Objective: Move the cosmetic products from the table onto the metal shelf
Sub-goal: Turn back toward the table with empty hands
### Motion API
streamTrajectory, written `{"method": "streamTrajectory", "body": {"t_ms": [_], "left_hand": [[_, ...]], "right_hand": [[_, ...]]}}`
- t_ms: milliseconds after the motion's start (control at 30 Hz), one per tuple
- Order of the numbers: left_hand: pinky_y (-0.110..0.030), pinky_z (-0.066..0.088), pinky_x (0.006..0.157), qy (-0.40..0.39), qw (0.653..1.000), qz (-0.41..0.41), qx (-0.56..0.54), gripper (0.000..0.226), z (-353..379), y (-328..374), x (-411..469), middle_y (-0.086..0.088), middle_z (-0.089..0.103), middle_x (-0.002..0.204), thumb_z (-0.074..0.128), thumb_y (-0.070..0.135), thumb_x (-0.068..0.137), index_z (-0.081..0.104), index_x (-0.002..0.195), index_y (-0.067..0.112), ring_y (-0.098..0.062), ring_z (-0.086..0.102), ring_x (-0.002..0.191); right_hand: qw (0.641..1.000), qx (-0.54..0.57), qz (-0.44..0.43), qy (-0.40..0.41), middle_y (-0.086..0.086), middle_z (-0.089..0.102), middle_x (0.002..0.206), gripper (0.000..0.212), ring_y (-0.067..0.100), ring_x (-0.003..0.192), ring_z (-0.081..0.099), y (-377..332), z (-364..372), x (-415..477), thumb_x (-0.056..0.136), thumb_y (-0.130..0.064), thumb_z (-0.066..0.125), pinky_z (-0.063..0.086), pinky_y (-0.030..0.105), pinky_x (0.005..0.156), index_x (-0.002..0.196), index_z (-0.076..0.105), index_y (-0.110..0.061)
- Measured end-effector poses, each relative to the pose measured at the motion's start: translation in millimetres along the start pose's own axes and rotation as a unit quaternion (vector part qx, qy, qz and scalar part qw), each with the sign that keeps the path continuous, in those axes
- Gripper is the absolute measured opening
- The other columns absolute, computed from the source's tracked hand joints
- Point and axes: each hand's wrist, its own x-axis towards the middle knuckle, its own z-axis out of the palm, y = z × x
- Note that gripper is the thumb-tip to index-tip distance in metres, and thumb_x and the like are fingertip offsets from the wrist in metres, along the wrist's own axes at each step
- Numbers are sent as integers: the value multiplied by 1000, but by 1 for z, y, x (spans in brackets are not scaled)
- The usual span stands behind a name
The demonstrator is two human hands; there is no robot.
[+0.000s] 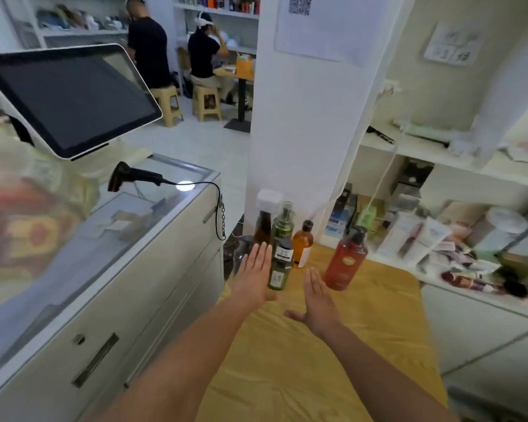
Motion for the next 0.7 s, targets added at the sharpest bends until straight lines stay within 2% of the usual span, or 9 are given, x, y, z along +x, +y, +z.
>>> {"method": "streamTrajectory", "body": {"t_ms": [167,233,300,333,400,467,500,600,700], "left_hand": [[-32,-9,114,2,999,-10,-44,115,7,-9,65,-5,-22,159,65,49,84,-21,149,9,-20,-19,146],[-35,5,120,-29,998,-13,-49,110,12,-9,83,-6,-20,159,63,48,86,-17,150,7,-21,-13,148],[-39,26,117,-59,995,-23,-77,107,23,-5,95,-4,-16,160,66,43,86,-11,152,8,-22,2,149],[-40,32,114,-58,993,-37,-97,105,29,-3,99,-3,-10,161,67,40,85,-7,152,9,-24,10,148],[-39,36,111,-37,990,-58,-125,94,39,-2,107,-6,10,160,69,33,85,7,152,9,-25,26,143],[-38,42,103,-35,986,-62,-152,78,45,-1,111,-9,34,148,68,26,87,20,146,10,-27,42,131],[-39,45,98,-45,982,-65,-172,73,48,0,113,-9,43,141,67,25,88,22,144,12,-28,49,125],[-42,50,89,-61,971,-79,-220,67,52,-1,115,-10,55,129,66,22,88,25,140,15,-30,58,114],[-41,49,92,-61,965,-85,-239,63,52,-2,114,-7,56,130,69,17,85,31,136,15,-28,57,117]], "right_hand": [[999,46,15,-20,7,-20,157,115,22,147,-9,9,2,71,81,-55,62,6,31,119,147,-17,-5],[997,67,23,-26,7,-17,158,112,22,147,-6,12,7,97,82,-50,64,9,31,119,148,-15,-6],[995,88,21,-40,6,-14,158,112,20,147,-3,12,14,118,81,-46,67,12,30,119,149,-13,-7],[993,107,22,-42,5,-8,159,113,19,147,2,11,20,127,79,-43,71,17,30,118,150,-11,-8],[981,183,51,-37,2,17,158,113,19,143,23,10,32,138,72,-36,79,32,32,111,151,2,-14],[959,267,96,-17,-1,45,143,100,21,126,47,13,46,142,71,-21,79,46,32,91,148,16,-21],[952,285,111,-15,0,52,135,92,23,118,53,15,52,143,73,-14,76,47,30,82,146,21,-22],[935,329,132,-16,8,60,125,75,30,110,57,19,60,150,74,-5,71,49,38,82,140,36,-16],[919,365,147,-25,7,62,113,66,28,103,57,21,65,150,72,-3,72,50,45,85,131,45,-18]]}}
